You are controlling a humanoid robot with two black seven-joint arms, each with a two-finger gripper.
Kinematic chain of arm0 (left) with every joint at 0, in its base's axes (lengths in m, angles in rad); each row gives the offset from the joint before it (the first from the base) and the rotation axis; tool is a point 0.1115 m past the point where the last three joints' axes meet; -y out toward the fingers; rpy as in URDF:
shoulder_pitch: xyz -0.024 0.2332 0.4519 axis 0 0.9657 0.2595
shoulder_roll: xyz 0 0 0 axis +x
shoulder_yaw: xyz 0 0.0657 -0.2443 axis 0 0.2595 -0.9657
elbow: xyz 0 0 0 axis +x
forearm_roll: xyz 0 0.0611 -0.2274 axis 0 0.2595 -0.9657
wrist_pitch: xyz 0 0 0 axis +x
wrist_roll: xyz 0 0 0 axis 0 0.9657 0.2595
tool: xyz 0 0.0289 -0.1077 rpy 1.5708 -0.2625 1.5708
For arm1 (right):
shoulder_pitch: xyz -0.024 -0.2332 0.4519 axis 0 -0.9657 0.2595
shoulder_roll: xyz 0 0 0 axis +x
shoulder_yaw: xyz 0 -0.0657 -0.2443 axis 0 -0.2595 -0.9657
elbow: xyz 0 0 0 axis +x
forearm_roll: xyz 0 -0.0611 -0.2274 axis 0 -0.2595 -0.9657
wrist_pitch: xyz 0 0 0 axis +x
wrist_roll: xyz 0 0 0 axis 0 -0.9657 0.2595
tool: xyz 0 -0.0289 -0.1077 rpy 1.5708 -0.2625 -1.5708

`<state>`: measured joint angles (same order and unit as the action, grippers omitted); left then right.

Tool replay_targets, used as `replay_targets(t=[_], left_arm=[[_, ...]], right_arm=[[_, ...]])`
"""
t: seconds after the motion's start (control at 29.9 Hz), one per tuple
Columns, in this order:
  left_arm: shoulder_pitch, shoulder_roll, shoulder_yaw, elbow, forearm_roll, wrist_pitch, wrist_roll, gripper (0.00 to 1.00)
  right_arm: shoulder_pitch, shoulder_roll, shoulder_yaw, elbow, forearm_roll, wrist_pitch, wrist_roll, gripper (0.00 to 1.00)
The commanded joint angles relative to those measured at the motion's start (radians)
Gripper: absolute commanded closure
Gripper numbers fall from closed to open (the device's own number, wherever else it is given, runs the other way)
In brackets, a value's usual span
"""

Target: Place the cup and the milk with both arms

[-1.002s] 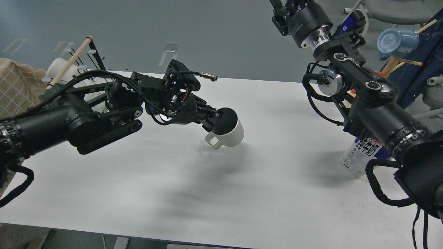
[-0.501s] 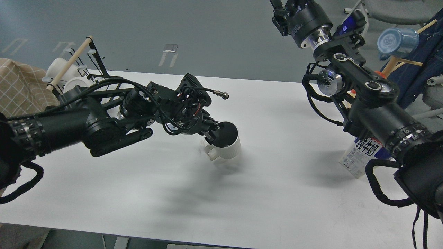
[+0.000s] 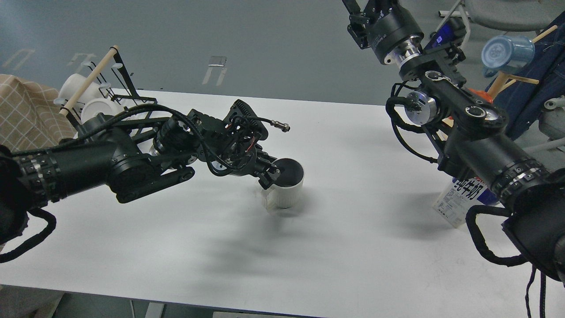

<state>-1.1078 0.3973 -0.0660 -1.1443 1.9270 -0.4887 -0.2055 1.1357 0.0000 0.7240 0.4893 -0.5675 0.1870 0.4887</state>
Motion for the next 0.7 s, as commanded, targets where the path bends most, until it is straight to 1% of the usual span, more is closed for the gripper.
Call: replay_targets(t=[0.0, 0.07, 0.13, 0.23, 0.3, 0.37, 0.43, 0.47, 0.53, 0.57, 0.6, 0.67], left_arm=[[-0.009, 0.002, -0.003, 0.000, -0.012, 0.000, -0.002, 0.18], [-0.017, 0.006, -0.011, -0.005, -0.035, 0.000, -0.002, 0.12], [-0.036, 0.015, -0.014, -0.015, -0.063, 0.000, -0.003, 0.10], [-0.125, 0.073, -0.015, -0.037, -0.176, 0.000, -0.005, 0.09], [-0.191, 0.120, -0.024, -0.044, -0.261, 0.000, -0.006, 0.08], [-0.248, 0.144, -0.066, -0.043, -0.378, 0.000, -0.005, 0.06], [-0.274, 0.167, -0.129, -0.032, -0.497, 0.000, 0.000, 0.06], [-0.276, 0.184, -0.185, -0.025, -0.570, 0.000, 0.003, 0.05], [-0.274, 0.198, -0.241, -0.015, -0.635, 0.000, 0.003, 0.05], [-0.267, 0.210, -0.285, -0.011, -0.690, 0.000, 0.008, 0.05], [-0.264, 0.215, -0.299, -0.011, -0.713, 0.000, 0.011, 0.05], [-0.241, 0.236, -0.321, -0.005, -0.791, 0.000, 0.015, 0.05]], right_arm=[[-0.001, 0.000, 0.000, 0.000, 0.000, 0.000, 0.000, 0.00], [-0.001, 0.000, 0.000, 0.002, 0.000, 0.000, 0.000, 0.00], [-0.001, 0.000, 0.000, 0.002, 0.000, 0.000, 0.000, 0.00], [0.001, -0.008, 0.000, 0.008, 0.000, 0.003, 0.000, 0.00], [0.010, -0.034, 0.000, 0.014, 0.000, 0.006, 0.000, 0.00], [0.024, -0.067, -0.003, 0.024, 0.000, 0.008, 0.000, 0.00], [0.047, -0.127, -0.014, 0.064, -0.017, 0.008, 0.000, 0.00], [0.055, -0.190, -0.035, 0.104, -0.028, 0.008, -0.001, 0.00], [0.059, -0.256, -0.079, 0.153, -0.047, 0.008, -0.001, 0.00], [0.061, -0.329, -0.131, 0.210, -0.076, 0.008, -0.001, 0.00], [0.061, -0.371, -0.153, 0.239, -0.096, 0.008, 0.000, 0.00], [0.055, -0.542, -0.202, 0.377, -0.179, 0.008, 0.000, 0.00]])
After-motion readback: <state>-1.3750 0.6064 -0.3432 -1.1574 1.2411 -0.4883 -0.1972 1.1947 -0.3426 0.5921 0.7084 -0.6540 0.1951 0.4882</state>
